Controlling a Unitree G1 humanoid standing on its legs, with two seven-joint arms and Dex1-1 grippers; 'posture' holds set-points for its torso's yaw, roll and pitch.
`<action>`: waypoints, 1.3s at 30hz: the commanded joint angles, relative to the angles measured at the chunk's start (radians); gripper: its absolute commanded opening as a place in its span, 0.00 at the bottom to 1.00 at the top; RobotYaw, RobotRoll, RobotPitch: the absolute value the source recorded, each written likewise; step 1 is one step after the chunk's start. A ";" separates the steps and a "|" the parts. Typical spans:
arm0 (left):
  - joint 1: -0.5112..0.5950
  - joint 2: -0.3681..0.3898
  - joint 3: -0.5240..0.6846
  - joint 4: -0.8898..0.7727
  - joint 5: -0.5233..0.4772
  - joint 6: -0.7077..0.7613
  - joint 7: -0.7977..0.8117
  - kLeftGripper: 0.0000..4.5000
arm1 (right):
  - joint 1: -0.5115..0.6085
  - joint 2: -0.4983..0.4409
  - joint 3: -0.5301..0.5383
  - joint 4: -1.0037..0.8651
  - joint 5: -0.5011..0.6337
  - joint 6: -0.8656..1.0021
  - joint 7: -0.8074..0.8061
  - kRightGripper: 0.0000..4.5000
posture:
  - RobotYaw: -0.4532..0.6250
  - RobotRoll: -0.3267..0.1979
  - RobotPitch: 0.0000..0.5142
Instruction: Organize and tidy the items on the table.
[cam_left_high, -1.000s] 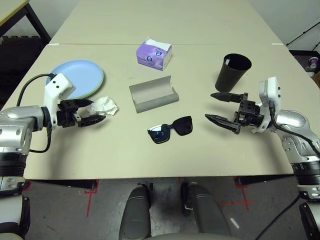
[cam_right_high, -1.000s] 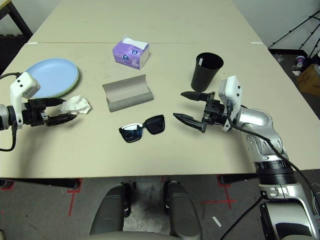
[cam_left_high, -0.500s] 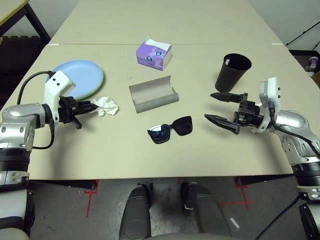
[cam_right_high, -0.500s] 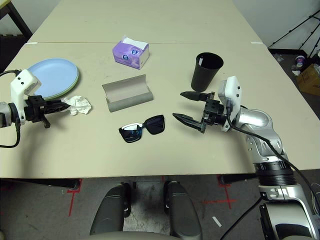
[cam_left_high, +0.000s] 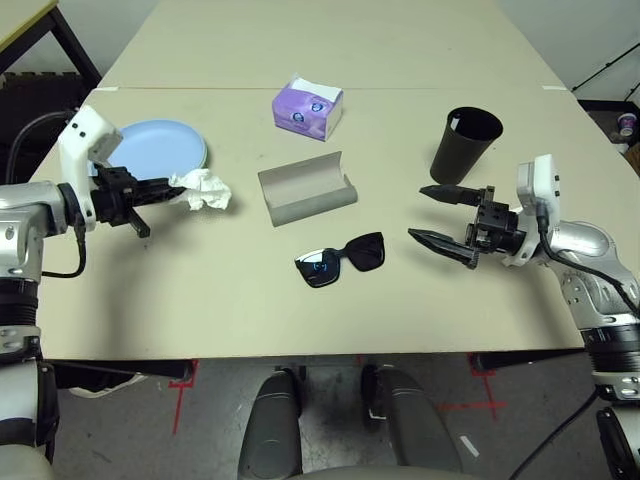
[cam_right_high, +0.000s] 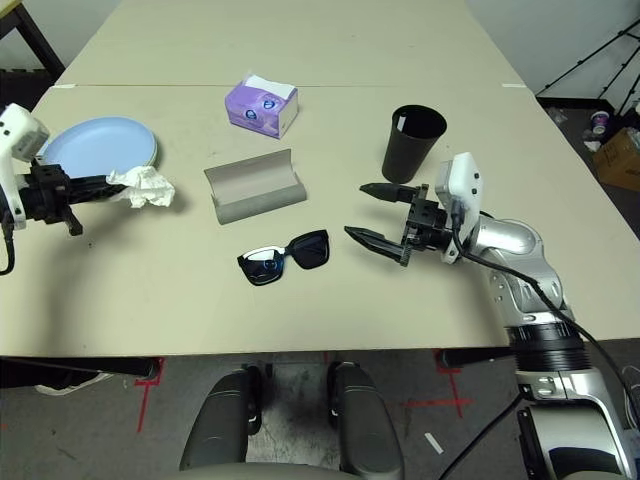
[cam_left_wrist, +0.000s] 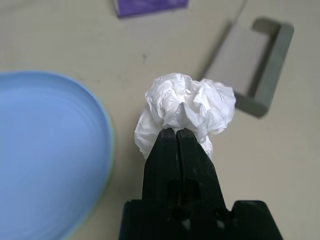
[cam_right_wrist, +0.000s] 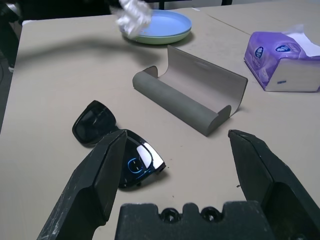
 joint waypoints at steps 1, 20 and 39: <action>-0.065 0.010 0.005 0.131 0.070 -0.097 0.099 0.01 | -0.001 0.004 0.004 0.009 -0.003 -0.011 0.007 1.00 | 0.39 0.62 0.34; -0.246 -0.105 0.063 0.497 0.142 -0.316 0.471 0.01 | 0.002 0.001 0.002 0.002 -0.009 -0.015 0.012 1.00 | 0.38 0.62 0.33; -0.259 -0.109 0.098 0.430 0.088 -0.277 0.360 0.99 | 0.006 -0.065 -0.017 0.023 -0.007 -0.006 0.049 1.00 | 0.38 0.62 0.31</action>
